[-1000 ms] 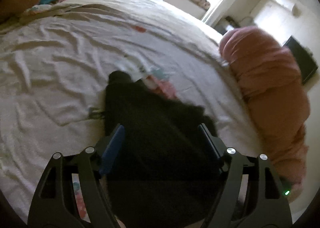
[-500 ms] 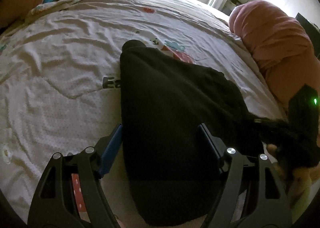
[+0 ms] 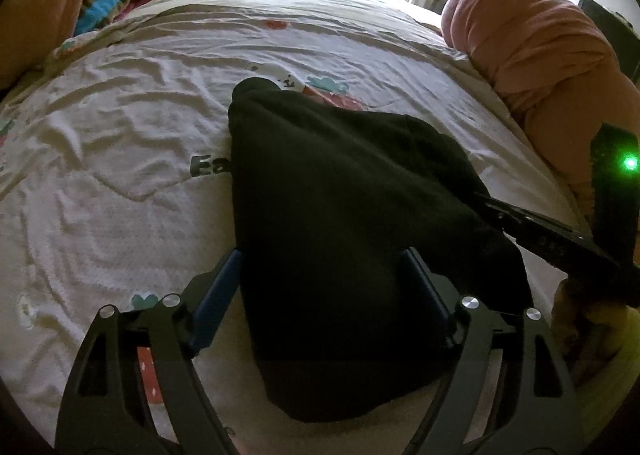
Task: Fold small clothes
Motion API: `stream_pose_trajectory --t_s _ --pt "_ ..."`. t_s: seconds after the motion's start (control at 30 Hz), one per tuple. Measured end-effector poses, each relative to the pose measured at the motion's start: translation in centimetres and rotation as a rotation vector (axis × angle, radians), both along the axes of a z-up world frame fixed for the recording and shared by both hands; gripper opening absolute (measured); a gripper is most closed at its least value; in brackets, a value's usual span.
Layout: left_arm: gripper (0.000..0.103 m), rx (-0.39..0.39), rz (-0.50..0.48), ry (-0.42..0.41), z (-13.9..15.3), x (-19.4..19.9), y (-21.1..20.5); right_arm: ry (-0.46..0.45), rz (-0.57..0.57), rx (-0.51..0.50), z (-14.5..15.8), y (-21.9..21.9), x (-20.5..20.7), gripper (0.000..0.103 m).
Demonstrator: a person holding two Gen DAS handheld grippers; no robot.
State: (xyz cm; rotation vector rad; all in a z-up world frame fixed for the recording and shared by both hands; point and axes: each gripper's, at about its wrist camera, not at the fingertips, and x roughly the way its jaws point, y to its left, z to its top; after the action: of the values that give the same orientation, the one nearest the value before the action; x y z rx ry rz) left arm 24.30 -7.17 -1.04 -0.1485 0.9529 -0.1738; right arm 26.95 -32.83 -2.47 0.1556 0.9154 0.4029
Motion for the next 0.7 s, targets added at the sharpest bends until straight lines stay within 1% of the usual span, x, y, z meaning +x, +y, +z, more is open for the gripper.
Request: stream_pose_trajectory --t_s 0.03,0.1,0.17,0.23,0.3,0.33,0.37,0.4,0.47,0.5,0.57,0.6,0.63,0.7 --pt "0.074 -0.002 0.001 -0.001 0.1 -0.1 0.0 -0.004 -0.012 -0.007 0.2 -0.2 -0.3 0.015" --pt "0.074 -0.003 0.0 -0.004 0.2 -0.3 0.0 -0.027 -0.038 -0.02 1.0 -0.7 -1.0 0.022" --pt "0.075 0.0 -0.001 -0.01 0.4 -0.6 0.0 -0.056 -0.053 -0.014 2.0 -1.4 -2.1 0.038" --pt "0.077 0.002 -0.003 -0.018 0.7 -1.0 -0.1 -0.082 -0.06 -0.021 2.8 -1.8 -3.2 0.047" --pt "0.078 0.005 -0.007 -0.024 0.9 -1.4 -0.3 -0.114 -0.063 -0.023 3.8 -2.3 -4.7 0.052" --pt "0.078 0.005 -0.007 -0.026 1.1 -1.5 -0.3 -0.12 -0.064 -0.025 4.0 -2.4 -5.0 0.06" --pt "0.079 0.005 -0.008 -0.03 1.2 -1.7 -0.3 -0.14 -0.066 -0.024 4.5 -2.6 -5.8 0.063" --pt "0.081 0.005 -0.009 -0.034 1.4 -1.8 -0.4 -0.151 -0.066 -0.023 4.8 -2.6 -6.2 0.065" --pt "0.082 0.011 -0.011 -0.046 1.8 -2.3 -0.4 -0.175 -0.066 -0.028 5.5 -2.8 -7.3 0.075" --pt "0.085 0.012 -0.01 -0.049 2.0 -2.5 -0.4 -0.189 -0.071 -0.029 5.9 -2.9 -7.8 0.076" --pt "0.088 0.012 -0.007 -0.062 2.5 -3.0 -0.3 -0.21 -0.075 -0.032 6.5 -3.0 -8.7 0.084" --pt "0.091 0.015 -0.004 -0.066 2.7 -3.2 -0.2 -0.223 -0.082 -0.034 6.9 -3.0 -9.1 0.085" --pt "0.093 0.019 0.0 -0.072 3.0 -3.5 -0.1 -0.233 -0.084 -0.034 7.1 -3.1 -9.5 0.088" --pt "0.093 0.02 0.005 -0.086 3.4 -4.0 0.2 -0.258 -0.086 -0.033 7.8 -3.1 -10.4 0.094"
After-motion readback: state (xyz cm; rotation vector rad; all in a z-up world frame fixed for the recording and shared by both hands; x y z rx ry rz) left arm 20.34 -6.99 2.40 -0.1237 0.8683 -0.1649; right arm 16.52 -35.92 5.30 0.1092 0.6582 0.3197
